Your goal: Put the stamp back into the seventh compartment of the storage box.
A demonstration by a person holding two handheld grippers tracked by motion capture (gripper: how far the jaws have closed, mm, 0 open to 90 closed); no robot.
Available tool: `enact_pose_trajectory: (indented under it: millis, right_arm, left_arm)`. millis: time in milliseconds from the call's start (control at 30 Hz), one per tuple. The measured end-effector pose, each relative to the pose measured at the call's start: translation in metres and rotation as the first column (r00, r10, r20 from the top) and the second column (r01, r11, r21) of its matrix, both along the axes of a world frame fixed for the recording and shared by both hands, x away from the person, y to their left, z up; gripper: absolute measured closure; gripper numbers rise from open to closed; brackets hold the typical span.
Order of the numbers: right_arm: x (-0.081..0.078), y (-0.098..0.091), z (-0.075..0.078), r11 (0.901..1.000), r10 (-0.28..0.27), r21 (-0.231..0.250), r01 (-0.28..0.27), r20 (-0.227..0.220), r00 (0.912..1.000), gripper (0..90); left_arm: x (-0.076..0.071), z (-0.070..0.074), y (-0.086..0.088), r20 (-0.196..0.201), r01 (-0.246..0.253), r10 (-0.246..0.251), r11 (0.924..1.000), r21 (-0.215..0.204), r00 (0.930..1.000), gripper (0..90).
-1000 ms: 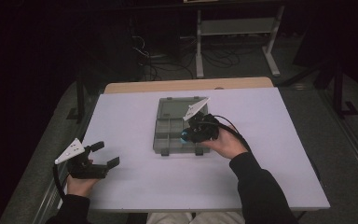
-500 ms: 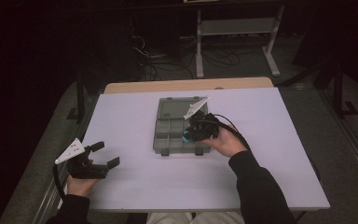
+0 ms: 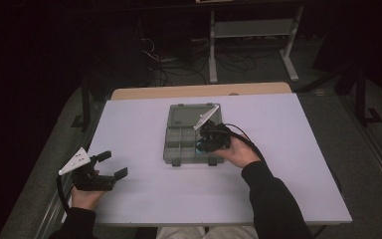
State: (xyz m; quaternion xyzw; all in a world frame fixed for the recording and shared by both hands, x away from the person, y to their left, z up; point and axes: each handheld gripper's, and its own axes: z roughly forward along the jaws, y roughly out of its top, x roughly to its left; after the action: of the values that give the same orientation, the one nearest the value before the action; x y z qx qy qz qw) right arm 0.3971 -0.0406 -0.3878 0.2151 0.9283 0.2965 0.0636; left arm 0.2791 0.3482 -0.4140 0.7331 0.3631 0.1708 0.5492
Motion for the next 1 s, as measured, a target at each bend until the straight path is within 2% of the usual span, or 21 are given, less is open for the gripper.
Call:
enact_pose_trajectory:
  millis: [567, 633, 800, 1000]
  right_arm:
    - [0.005, -0.001, -0.015, 0.9997, -0.004, -0.025, 0.003, -0.043, 0.9991, 70.5]
    - [0.005, -0.002, -0.016, 0.9997, -0.012, -0.023, 0.011, -0.046, 0.9989, 62.5]
    - [0.005, -0.004, -0.012, 0.9998, -0.017, -0.002, 0.017, -0.051, 0.9985, 52.5]
    - [0.003, -0.008, -0.006, 0.9994, -0.028, 0.021, 0.029, -0.036, 0.9989, 32.7]
  left_arm:
    - [0.0, 0.0, 0.0, -0.001, 0.002, -0.002, 1.0, 0.001, 1.0, 0.0]
    - [0.0, 0.0, 0.0, 0.0, 0.003, -0.003, 1.0, 0.002, 1.0, 0.0]
    - [0.0, 0.0, 0.0, -0.001, 0.003, -0.003, 1.0, 0.002, 1.0, 0.0]
    - [0.0, 0.0, -0.001, -0.002, 0.004, -0.004, 1.0, 0.003, 1.0, 0.0]
